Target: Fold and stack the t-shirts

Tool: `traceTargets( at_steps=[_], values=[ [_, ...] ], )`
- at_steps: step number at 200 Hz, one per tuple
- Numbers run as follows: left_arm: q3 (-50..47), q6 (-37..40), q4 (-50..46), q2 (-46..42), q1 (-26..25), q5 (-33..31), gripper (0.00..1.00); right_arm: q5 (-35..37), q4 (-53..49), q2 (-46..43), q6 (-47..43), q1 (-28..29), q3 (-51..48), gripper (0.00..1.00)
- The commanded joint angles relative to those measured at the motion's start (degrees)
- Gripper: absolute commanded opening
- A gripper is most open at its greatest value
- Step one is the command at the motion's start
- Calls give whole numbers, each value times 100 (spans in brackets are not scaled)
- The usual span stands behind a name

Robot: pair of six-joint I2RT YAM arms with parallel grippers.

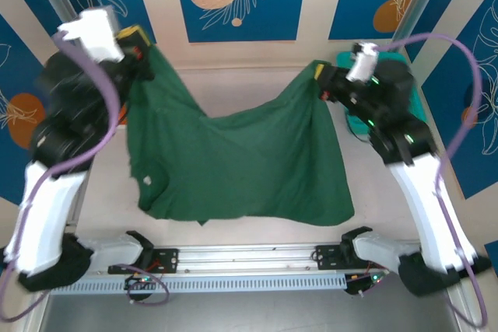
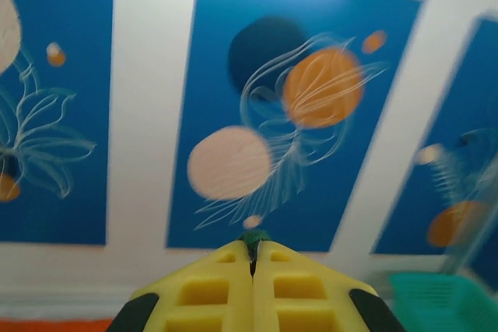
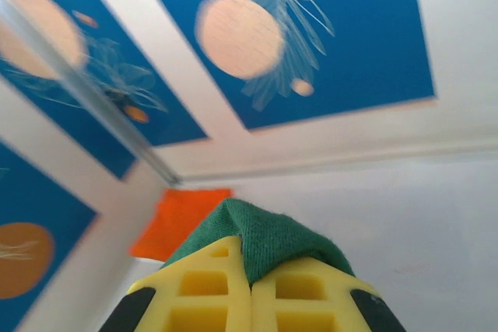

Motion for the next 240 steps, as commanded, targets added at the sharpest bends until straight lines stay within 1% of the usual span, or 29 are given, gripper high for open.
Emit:
traceTargets(
  at_steps=[1, 6, 12, 20, 24, 31, 33, 35, 42, 48, 55, 58, 64, 73, 84, 97, 107, 115, 125, 129, 138, 144, 152, 161, 177, 190, 207, 221, 240],
  values=[
    [431, -1011, -438, 1414, 1093, 1184, 0, 1019, -98, 1303, -306, -82, 372, 0],
    [760, -1023, -508, 1921, 1220, 1365, 0, 1266, -95, 1662, -317, -132, 521, 0],
    [1403, -970, -797, 2688, 1296, 1295, 0, 1563, -133, 2078, -303, -204, 751, 0],
    [2874, -863, -1478, 3833, 1359, 1027, 0, 1857, -308, 2835, -261, -334, 1243, 0],
    [3752, -767, -1844, 4513, 1395, 883, 13, 2009, -485, 3233, -211, -421, 1573, 0],
    [5381, -635, -2477, 5679, 1427, 566, 51, 2221, -1073, 3971, 19, -550, 2338, 10],
    [5808, -630, -2626, 5918, 1438, 452, 57, 2263, -1282, 4200, 80, -588, 2626, 14],
    [5976, -657, -2694, 6064, 1459, 354, 58, 2293, -1438, 4428, 131, -635, 2838, 17],
    [5529, -870, -2579, 6047, 1552, 83, 60, 2291, -2252, 5237, 333, -781, 4032, 29],
    [4938, -1024, -2384, 5888, 1626, 129, 64, 2239, -3255, 5966, 540, -905, 5142, 40],
    [4405, -1153, -2263, 5666, 1678, 109, 78, 2062, -4250, 6723, 775, -1029, 6584, 52],
    [4200, -1153, -2220, 5586, 1665, 59, 84, 1956, -4622, 6994, 823, -1072, 7178, 55],
    [3875, -1082, -2120, 5445, 1639, -9, 88, 1788, -5203, 7393, 859, -1109, 8063, 62],
    [3630, -1005, -2161, 5283, 1586, 26, 90, 1737, -5679, 7679, 877, -1100, 8821, 71],
    [3507, -1019, -2420, 5104, 1528, 54, 91, 1740, -5874, 7615, 848, -1032, 8886, 78],
    [3116, -1063, -2682, 4745, 1427, 143, 92, 1681, -5899, 7261, 826, -944, 8306, 78],
    [2320, -1128, -2634, 4249, 1290, 234, 92, 1854, -5740, 6797, 864, -823, 7465, 79],
    [1353, -1197, -2281, 3681, 1118, 229, 92, 2007, -5303, 6217, 801, -695, 6288, 80],
    [14, -1261, -1599, 2939, 849, 257, 92, 1950, -3871, 5071, 629, -542, 4203, 83],
    [-484, -1298, -1323, 2669, 745, 275, 92, 1843, -3259, 4531, 595, -506, 3362, 86],
    [-1422, -1517, -916, 2162, 557, 248, 92, 1435, -2054, 3509, 698, -536, 1769, 100],
    [-1996, -1696, -752, 1890, 471, 312, 91, 1096, -1585, 2992, 866, -621, 990, 100],
    [-2603, -1871, -516, 1597, 396, 556, 86, 505, -1146, 2454, 1015, -764, 207, 100],
    [-3256, -2122, -396, 1339, 307, 633, 81, -104, -745, 1996, 1121, -899, -726, 100],
    [-4267, -2325, -63, 1058, 108, 1015, 69, -707, -185, 1372, 1102, -936, -2032, 97],
    [-4912, -2331, 100, 1041, -89, 1197, 65, -609, -144, 1126, 1190, -931, -2801, 94],
    [-5623, -2384, 180, 1117, -170, 1383, 58, -613, -126, 933, 1459, -1082, -3707, 89],
    [-6214, -2442, 479, 1115, -178, 1321, 55, -871, 242, 798, 1697, -1292, -4488, 83],
    [-6466, -2421, 527, 1266, -176, 1005, 54, -1002, 584, 761, 2094, -1660, -5123, 77]
  ],
)
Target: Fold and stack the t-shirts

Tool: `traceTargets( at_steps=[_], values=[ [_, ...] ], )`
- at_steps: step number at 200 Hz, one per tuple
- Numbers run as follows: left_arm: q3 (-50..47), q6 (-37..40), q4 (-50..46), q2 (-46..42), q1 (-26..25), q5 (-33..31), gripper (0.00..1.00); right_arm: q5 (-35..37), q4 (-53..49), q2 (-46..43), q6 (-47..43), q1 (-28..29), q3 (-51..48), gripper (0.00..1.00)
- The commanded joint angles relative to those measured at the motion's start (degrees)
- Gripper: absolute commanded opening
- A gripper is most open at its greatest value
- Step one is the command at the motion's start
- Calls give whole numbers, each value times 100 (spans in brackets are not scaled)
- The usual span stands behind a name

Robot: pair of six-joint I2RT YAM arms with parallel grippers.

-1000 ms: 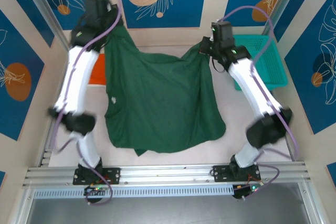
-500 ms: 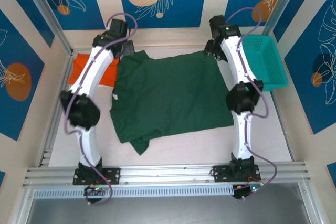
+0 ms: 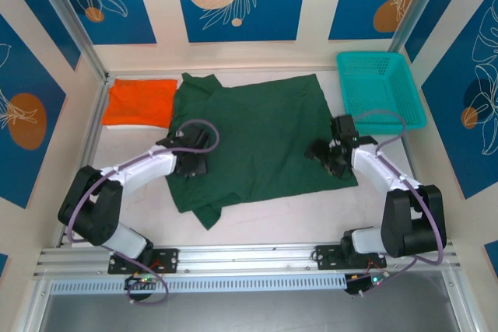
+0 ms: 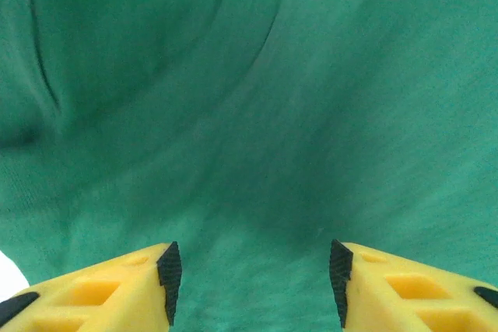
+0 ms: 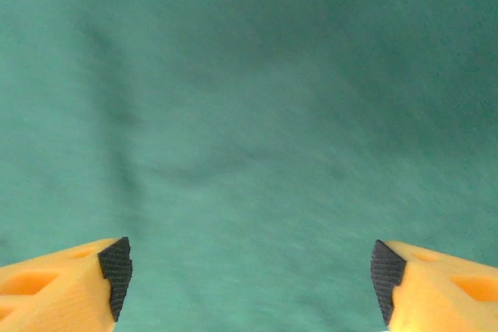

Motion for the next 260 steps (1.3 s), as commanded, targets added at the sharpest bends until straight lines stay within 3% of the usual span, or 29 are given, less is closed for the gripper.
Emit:
traceTargets(
  at_steps=[1, 41, 92, 126, 152, 175, 205, 224, 260],
  values=[
    [-185, -141, 415, 42, -25, -161, 54, -472, 663, -174, 643, -401, -615, 77],
    [-21, -84, 628, 726, 198, -518, 56, -250, 697, -189, 982, -856, -907, 78],
    [711, 109, 600, 1295, 928, -278, 56, -811, 886, -343, 916, -1430, -1118, 82],
    [818, 34, 489, 708, 928, -111, 76, -861, 887, -1016, 806, -1289, -1182, 91],
    [739, 52, 130, -219, 539, -275, 82, -694, 525, -1692, 760, -1233, -1217, 93],
    [292, 15, -77, -1197, -50, -203, 71, -549, 171, -2246, 659, -1237, -1301, 92],
    [-701, -573, -180, -1958, -933, 419, 51, -513, -65, -2726, 666, -1245, -1536, 87],
    [-1426, -1224, 84, -2286, -1472, 766, 48, -382, -156, -2785, 680, -1242, -1662, 83],
    [-2049, -2057, 596, -2237, -2396, 705, 45, 15, -182, -2733, 663, -1279, -1800, 82]
  ],
)
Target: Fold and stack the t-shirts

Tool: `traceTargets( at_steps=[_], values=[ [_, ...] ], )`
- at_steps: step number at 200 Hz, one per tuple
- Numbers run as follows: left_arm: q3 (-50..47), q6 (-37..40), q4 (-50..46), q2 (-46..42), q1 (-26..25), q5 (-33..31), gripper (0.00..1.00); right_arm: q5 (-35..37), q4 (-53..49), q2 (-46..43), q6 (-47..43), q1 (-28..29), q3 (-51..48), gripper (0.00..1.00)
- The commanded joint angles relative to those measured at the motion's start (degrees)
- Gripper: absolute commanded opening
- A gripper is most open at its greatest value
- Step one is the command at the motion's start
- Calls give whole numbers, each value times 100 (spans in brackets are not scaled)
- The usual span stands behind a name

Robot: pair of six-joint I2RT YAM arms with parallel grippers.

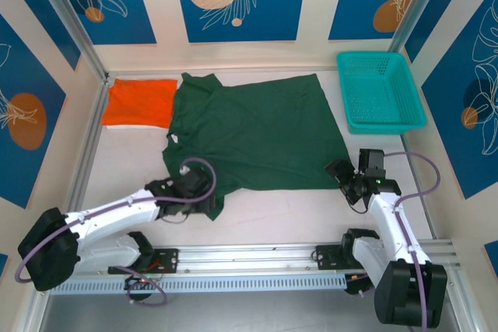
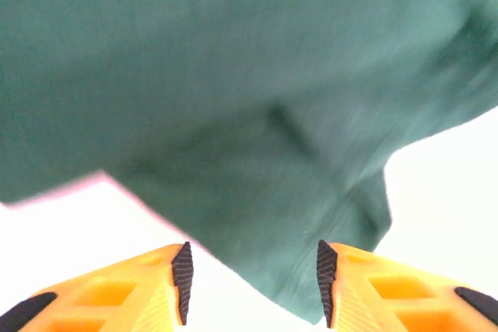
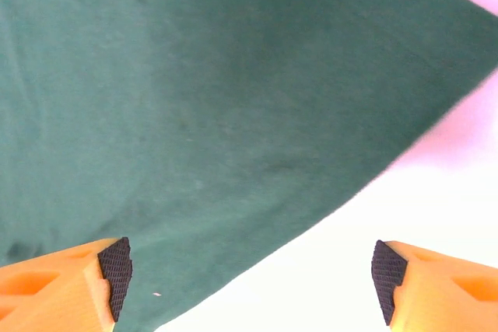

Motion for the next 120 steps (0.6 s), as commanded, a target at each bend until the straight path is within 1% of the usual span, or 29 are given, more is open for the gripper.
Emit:
traceTargets(
  at_steps=[1, 27, 39, 58, 95, 102, 112, 120],
  values=[
    [-105, -742, 294, 71, -445, 121, 45, 262, -155, -3, -50, -27, -96, 82],
    [-1, -696, 206, 430, -823, -228, 44, 209, -107, -6, -36, -23, -95, 81],
    [67, -561, 268, 534, -908, -242, 44, 231, -130, -6, -39, -28, -89, 80],
    [342, -312, 146, 753, -1097, -456, 44, 266, -189, -23, -33, -26, -73, 80],
    [958, 147, -184, 1624, -1421, -854, 44, 411, -371, -83, -8, -50, 16, 80],
    [1066, 195, -243, 1804, -1462, -889, 42, 403, -393, -96, -12, -61, 22, 80],
    [1157, 215, -339, 2039, -1527, -970, 36, 402, -426, -108, 9, -78, 51, 80],
    [1190, 178, -410, 2159, -1591, -1074, 35, 406, -467, -119, 12, -96, 72, 80]
  ],
)
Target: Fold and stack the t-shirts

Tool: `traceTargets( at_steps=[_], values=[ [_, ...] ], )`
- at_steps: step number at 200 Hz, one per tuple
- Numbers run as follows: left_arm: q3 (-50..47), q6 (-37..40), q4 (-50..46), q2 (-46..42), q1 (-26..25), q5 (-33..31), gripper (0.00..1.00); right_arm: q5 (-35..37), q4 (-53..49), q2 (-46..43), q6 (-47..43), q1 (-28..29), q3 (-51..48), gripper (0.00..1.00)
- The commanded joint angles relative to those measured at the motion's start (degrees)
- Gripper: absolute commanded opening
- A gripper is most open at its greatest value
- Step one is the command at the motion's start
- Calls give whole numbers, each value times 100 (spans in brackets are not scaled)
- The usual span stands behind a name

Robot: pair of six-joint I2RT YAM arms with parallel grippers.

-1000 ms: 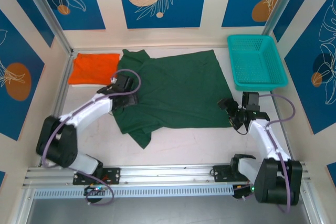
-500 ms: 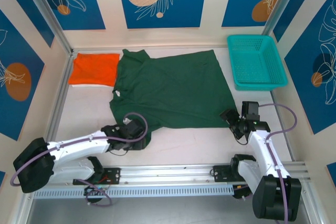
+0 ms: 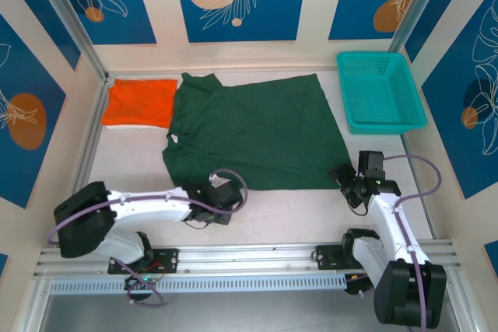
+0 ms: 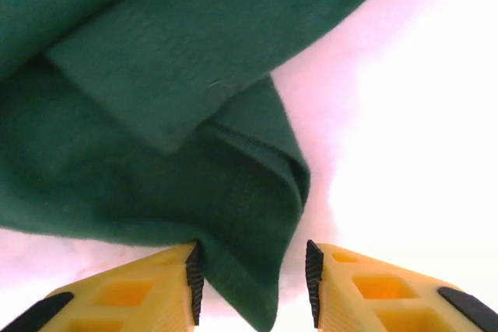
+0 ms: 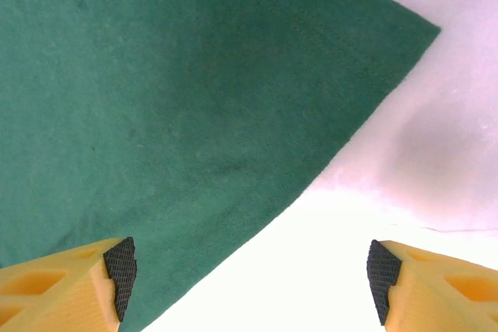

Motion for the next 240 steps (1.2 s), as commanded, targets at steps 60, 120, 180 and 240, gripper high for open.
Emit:
traceTargets(
  at_steps=[60, 120, 180, 240],
  values=[
    [53, 129, -754, 106, -341, -817, 1, 229, -467, -157, 100, -184, 186, 80],
    [-409, -66, -1724, -2528, -422, -462, 0, 228, -428, -35, -56, -1153, 288, 66],
    [-898, -533, -2191, -4224, -420, 407, 0, 98, -420, 751, -84, -1679, 367, 61],
    [-1118, -588, -2253, -4487, -429, 823, 0, -119, 81, 1567, -403, -1707, 563, 57]
  ],
)
